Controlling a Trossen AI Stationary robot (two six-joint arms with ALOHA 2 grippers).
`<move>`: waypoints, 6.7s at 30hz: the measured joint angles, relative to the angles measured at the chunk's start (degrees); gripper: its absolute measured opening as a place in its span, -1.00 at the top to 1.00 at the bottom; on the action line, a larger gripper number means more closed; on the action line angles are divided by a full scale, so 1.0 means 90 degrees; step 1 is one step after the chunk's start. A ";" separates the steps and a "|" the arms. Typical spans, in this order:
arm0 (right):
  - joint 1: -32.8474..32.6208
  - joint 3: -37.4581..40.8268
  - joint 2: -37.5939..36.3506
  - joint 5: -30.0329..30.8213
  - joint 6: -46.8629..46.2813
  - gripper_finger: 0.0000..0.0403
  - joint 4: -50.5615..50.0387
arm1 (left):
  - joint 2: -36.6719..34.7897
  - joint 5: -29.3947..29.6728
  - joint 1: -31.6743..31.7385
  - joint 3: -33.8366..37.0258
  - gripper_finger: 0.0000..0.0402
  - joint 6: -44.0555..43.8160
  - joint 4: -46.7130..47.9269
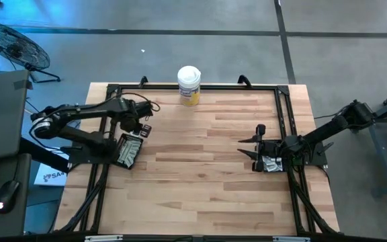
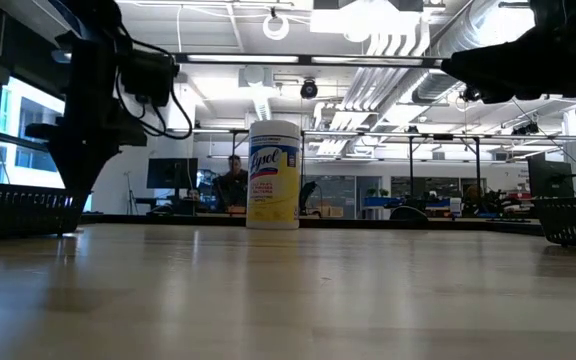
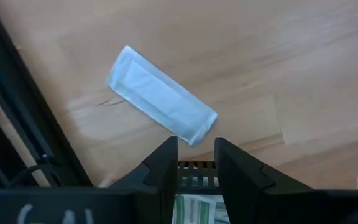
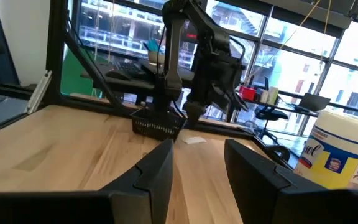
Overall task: Pick & Place First Aid Supplies
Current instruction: Put the bandage into the left black basket
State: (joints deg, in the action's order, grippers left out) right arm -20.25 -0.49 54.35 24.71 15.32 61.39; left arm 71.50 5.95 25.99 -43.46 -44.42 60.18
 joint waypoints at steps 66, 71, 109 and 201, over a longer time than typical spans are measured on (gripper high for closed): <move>0.0000 0.0000 0.0002 0.0021 0.0021 0.32 -0.0136 | 0.1506 0.0534 0.1941 0.0520 0.50 -0.0533 -0.1965; 0.0000 0.0000 0.0002 0.0017 0.0020 0.32 -0.0136 | 0.1538 0.0898 0.1943 0.0394 0.50 -0.0240 -0.2773; 0.0000 0.0000 0.0000 -0.0009 0.0020 0.32 -0.0231 | 0.1548 -0.0456 0.0684 -0.0755 0.49 0.4680 -0.1057; 0.0000 0.0001 0.0002 -0.0004 0.0020 0.32 -0.0348 | -0.0341 0.0246 -0.5605 -0.0968 1.00 0.0306 0.1893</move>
State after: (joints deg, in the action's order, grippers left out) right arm -20.25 -0.48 54.37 24.67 15.49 58.25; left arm 68.43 8.17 -24.45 -52.17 -41.66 77.22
